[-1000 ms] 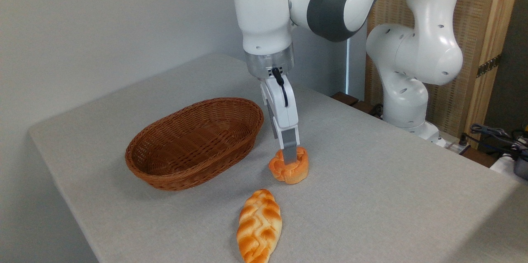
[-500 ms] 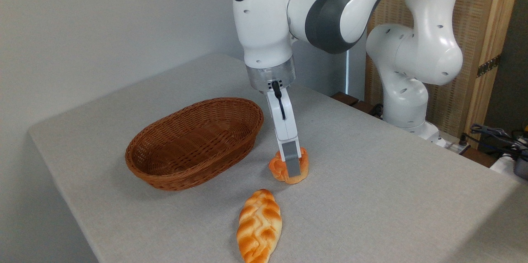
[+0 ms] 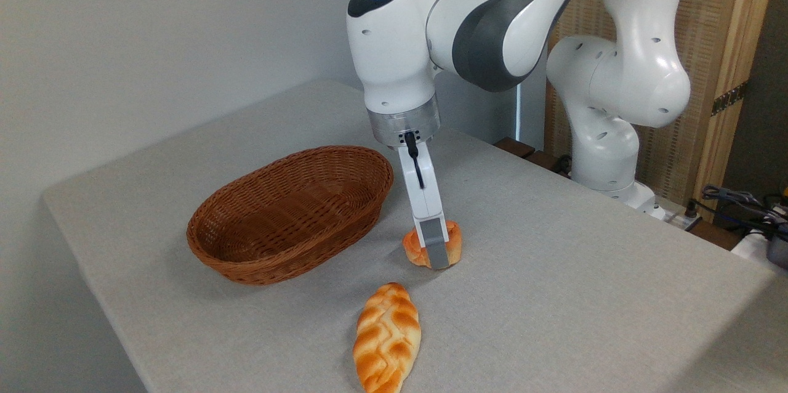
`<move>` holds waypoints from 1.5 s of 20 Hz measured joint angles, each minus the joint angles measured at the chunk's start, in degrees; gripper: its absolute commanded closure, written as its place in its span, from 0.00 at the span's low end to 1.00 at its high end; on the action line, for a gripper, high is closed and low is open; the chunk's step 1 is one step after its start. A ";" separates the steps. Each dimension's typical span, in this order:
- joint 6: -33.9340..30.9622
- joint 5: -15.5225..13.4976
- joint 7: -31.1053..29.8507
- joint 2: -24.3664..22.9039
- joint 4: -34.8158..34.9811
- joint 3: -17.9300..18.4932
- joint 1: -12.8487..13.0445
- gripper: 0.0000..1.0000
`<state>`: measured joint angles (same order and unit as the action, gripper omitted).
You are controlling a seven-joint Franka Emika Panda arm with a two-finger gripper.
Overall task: Put bread into the basket
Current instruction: 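Lift the held bun and carry it over the wicker basket, then lower the bun into the basket, open the gripper, and rise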
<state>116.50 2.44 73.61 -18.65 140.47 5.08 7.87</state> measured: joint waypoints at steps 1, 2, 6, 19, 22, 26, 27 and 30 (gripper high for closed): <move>0.00 0.00 0.00 0.03 0.00 0.00 0.01 0.58; 0.00 0.00 0.01 0.05 0.00 0.00 0.02 0.58; 0.00 0.00 0.01 0.07 0.00 0.00 0.02 0.58; -11.32 -10.12 -7.35 5.07 -21.09 -0.74 0.34 0.41; -11.23 -12.29 -19.23 13.85 -29.82 -5.68 1.07 0.40; -10.10 -12.29 -29.31 26.22 -39.46 -10.86 1.93 0.12; -8.36 -12.29 -30.62 28.32 -40.80 -11.48 2.04 0.01; -4.41 -12.29 -34.32 31.93 -42.74 -12.17 2.74 0.00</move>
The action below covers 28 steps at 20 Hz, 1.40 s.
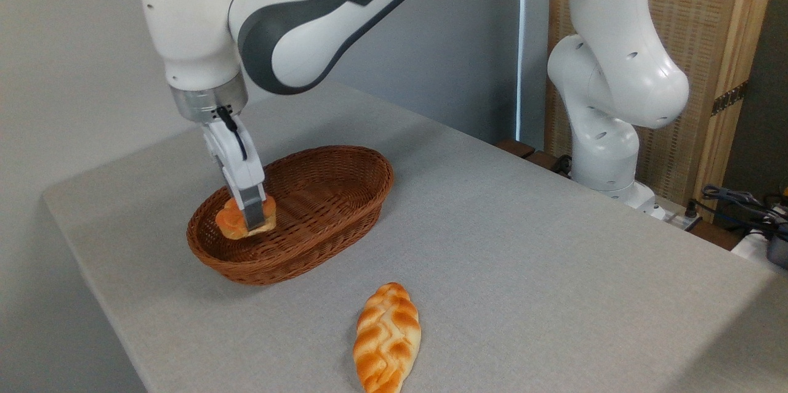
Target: Put bread into the basket
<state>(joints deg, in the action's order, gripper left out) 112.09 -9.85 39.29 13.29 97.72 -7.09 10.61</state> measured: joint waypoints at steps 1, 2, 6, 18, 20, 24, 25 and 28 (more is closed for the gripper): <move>0.05 0.00 -0.36 0.28 -0.26 0.00 0.13 0.00; 0.05 0.00 -0.44 0.27 -0.39 0.00 0.14 0.00; 0.03 0.03 -0.45 0.18 -0.74 0.00 0.13 0.00; -2.62 0.18 -0.45 -0.41 -1.36 0.30 -0.28 0.00; -6.10 1.92 -0.45 -1.84 -2.43 1.22 -0.53 0.00; -11.56 3.95 -0.45 -7.41 -3.29 4.84 -0.77 0.00; -12.47 4.04 -0.45 -9.05 -3.28 6.22 -0.81 0.00; -15.39 4.13 1.24 -13.81 -2.30 9.61 -0.99 0.00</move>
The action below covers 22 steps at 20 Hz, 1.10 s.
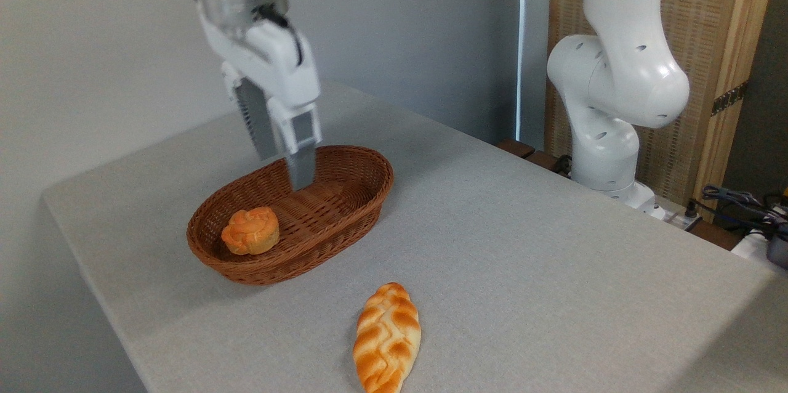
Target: Put bread into the basket
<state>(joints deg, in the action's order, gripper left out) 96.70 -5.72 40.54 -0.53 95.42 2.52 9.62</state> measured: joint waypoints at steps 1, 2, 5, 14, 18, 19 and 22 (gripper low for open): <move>-0.74 0.00 1.26 -1.27 0.76 0.66 -0.02 0.00; -1.29 0.00 2.20 -2.23 1.49 1.16 -0.03 0.00; -1.53 0.00 2.76 -3.23 2.73 1.67 -0.02 0.00; -1.50 0.03 2.77 -3.22 2.36 2.43 0.01 0.00; -1.50 0.03 2.77 -3.20 2.20 2.15 0.14 0.00; -1.50 0.03 2.77 -3.18 2.20 1.86 0.19 0.00; -1.50 0.05 2.77 -3.14 2.20 0.78 -0.63 0.00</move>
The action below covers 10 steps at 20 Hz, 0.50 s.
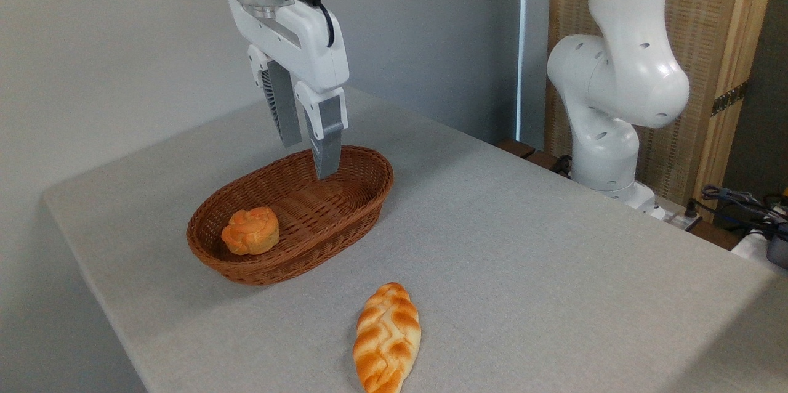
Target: Put bread into the basket
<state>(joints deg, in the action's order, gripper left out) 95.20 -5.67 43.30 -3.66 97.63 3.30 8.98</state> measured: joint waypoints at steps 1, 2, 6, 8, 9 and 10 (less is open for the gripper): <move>0.00 0.00 0.00 0.00 0.00 -0.88 -1.10 0.00; 0.00 0.00 0.00 0.00 0.00 -1.63 -2.13 0.00; 0.00 0.00 0.01 0.00 0.00 -2.24 -3.93 0.00; 0.00 0.00 0.01 0.01 -0.05 -2.26 -4.08 0.00; 0.00 0.00 0.01 0.03 -0.24 -2.27 -4.10 0.00; 0.01 0.00 0.01 0.09 -0.65 -2.27 -4.11 0.00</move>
<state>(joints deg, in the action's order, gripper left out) 95.21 -5.67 43.32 -3.57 96.98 1.03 4.87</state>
